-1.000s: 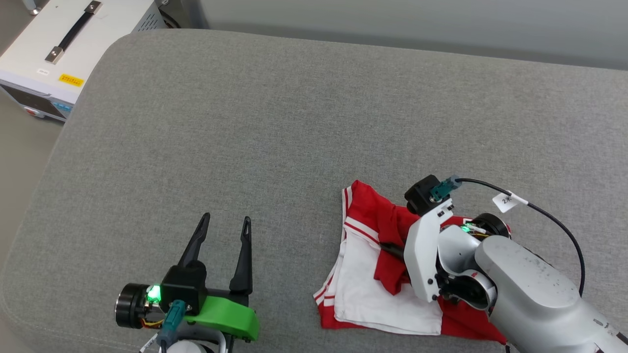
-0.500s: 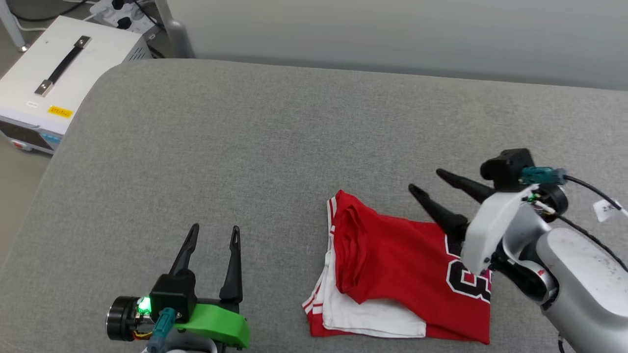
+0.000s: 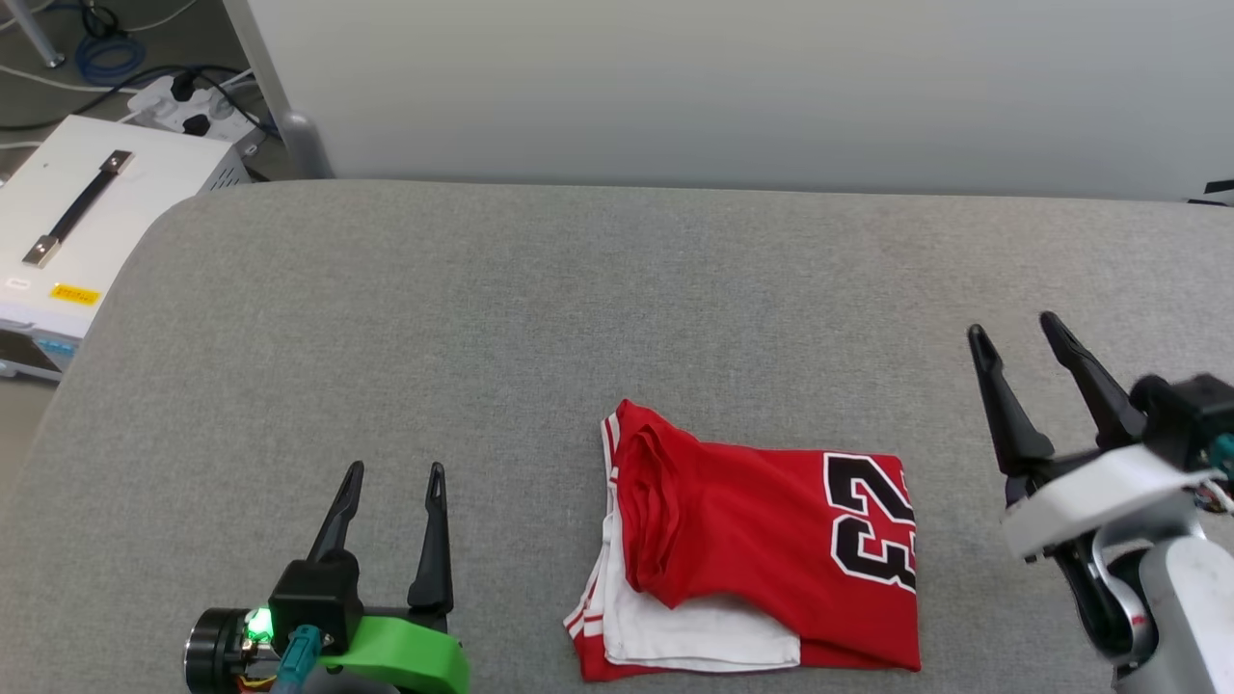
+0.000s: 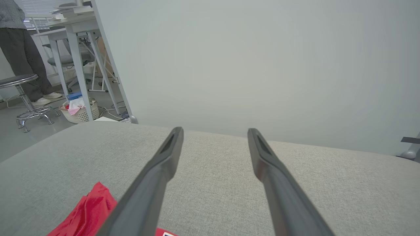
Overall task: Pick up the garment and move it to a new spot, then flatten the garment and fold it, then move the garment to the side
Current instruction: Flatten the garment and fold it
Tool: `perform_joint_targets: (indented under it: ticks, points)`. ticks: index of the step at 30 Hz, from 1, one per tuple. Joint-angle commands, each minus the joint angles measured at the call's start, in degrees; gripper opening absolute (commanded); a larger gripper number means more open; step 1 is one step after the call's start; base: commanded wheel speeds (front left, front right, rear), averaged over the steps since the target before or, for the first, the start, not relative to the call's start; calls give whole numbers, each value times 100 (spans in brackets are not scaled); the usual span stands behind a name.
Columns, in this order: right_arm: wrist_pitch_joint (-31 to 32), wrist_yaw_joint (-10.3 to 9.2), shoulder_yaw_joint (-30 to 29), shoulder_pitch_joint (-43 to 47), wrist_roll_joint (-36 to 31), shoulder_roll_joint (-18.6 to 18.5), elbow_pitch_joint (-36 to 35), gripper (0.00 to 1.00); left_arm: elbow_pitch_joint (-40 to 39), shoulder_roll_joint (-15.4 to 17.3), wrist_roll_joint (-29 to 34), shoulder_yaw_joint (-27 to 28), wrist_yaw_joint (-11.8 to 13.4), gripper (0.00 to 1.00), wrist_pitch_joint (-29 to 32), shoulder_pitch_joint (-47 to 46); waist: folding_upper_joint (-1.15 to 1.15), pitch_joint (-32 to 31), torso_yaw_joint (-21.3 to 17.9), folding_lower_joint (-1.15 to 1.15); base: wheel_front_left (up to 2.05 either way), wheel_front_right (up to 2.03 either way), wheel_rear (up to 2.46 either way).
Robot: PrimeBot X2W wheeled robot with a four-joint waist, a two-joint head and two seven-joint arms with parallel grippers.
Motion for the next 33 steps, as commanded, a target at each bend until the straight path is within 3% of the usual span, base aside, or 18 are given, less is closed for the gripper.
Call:
perform_joint_targets:
  ticks: [1,8,17,33]
  points:
    - [-175,-4,-179,196,-207,135,-73,100,-23,-29,40,25,-35,100,-34,99,0,-63,-57,0,0,0,0]
    - [-558,-4,-661,874,-985,681,-428,100,-67,-28,83,111,-16,100,-34,199,0,-164,-132,0,0,0,0]
    - [-624,-4,-859,1629,-1347,1179,-908,100,-115,-28,103,103,2,100,-34,313,0,-272,-139,0,0,0,0]
    - [-626,-4,-1047,2107,-1691,1377,-1208,100,-97,-29,102,76,15,100,-34,426,0,-312,-111,0,0,0,0]
